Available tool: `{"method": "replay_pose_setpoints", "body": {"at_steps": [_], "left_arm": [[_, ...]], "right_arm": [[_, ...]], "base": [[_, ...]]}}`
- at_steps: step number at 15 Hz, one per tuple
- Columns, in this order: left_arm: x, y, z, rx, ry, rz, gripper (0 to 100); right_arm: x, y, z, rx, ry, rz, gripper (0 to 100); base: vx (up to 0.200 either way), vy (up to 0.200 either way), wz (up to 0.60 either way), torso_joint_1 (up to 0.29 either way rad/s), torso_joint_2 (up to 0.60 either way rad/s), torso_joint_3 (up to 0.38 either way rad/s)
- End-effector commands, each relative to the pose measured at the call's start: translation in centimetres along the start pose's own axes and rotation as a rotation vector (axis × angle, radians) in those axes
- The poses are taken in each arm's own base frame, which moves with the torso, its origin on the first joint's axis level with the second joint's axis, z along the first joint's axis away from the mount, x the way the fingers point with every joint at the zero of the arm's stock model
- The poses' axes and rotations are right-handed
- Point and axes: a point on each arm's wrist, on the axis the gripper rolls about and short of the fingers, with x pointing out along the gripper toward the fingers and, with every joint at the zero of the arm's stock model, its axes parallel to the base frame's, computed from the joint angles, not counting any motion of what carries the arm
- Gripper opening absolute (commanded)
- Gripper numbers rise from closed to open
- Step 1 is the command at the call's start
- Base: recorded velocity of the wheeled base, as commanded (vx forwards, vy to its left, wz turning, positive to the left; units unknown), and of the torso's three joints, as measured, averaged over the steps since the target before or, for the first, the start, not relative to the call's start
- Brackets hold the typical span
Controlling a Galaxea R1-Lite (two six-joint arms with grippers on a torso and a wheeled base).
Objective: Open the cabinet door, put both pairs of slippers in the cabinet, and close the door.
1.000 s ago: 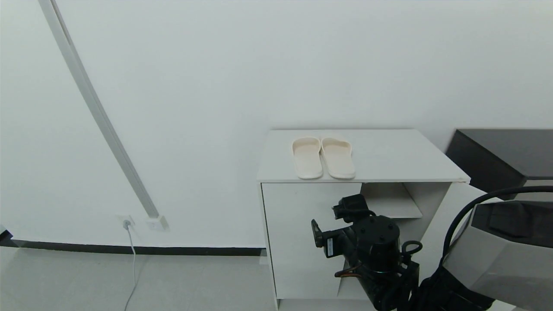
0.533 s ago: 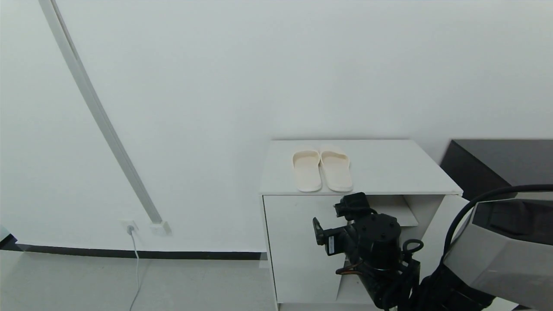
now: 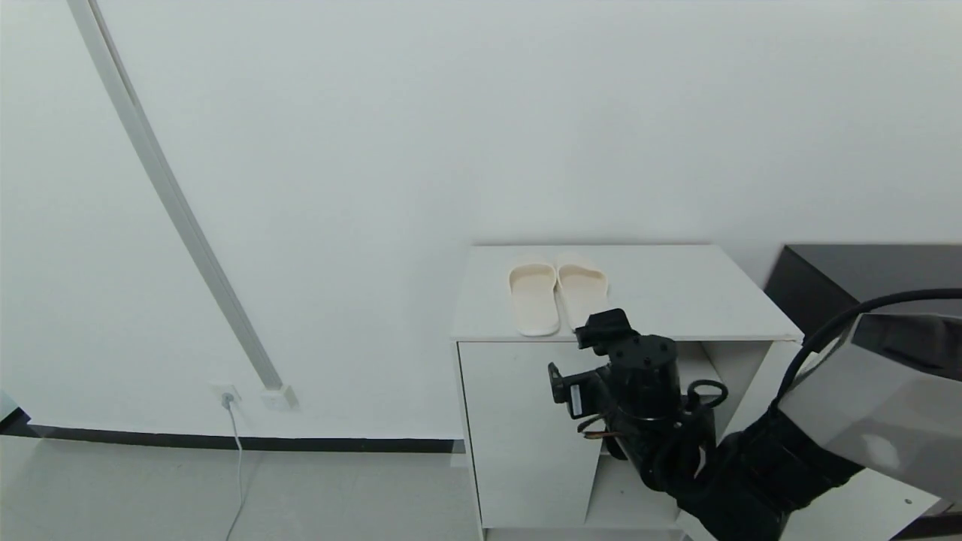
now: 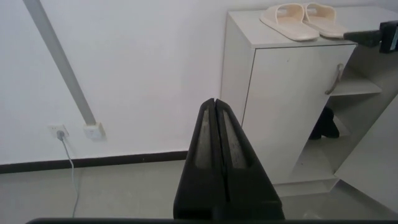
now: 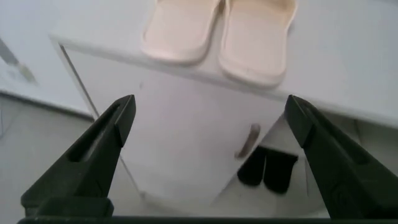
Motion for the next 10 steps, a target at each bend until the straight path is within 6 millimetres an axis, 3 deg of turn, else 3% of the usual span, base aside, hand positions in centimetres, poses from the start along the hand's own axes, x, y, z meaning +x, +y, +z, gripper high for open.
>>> {"method": "replay_pose_setpoints", "body": {"at_steps": [1, 3, 4, 10], "left_arm": [[0.0, 0.0, 0.0, 0.001, 0.000, 0.000, 0], [0.0, 0.0, 0.0, 0.001, 0.000, 0.000, 0], [0.0, 0.0, 0.0, 0.001, 0.000, -0.001, 0], [0.0, 0.0, 0.0, -0.001, 0.000, -0.001, 0]], "right_arm": [[-0.7, 0.0, 6.2, 0.142, -0.044, -0.008, 100], [-1.0, 0.1, 7.7, 0.179, -0.035, -0.034, 100], [-1.0, 0.1, 7.8, 0.182, -0.034, -0.042, 100], [-1.0, 0.6, 5.0, 0.198, 0.038, -0.041, 100]], "base": [[0.000, 0.000, 0.00, 0.000, 0.00, 0.000], [0.000, 0.000, 0.00, 0.000, 0.00, 0.000], [0.200, 0.000, 0.00, 0.007, 0.00, 0.002], [0.200, 0.000, 0.00, 0.003, 0.00, 0.002]]}}
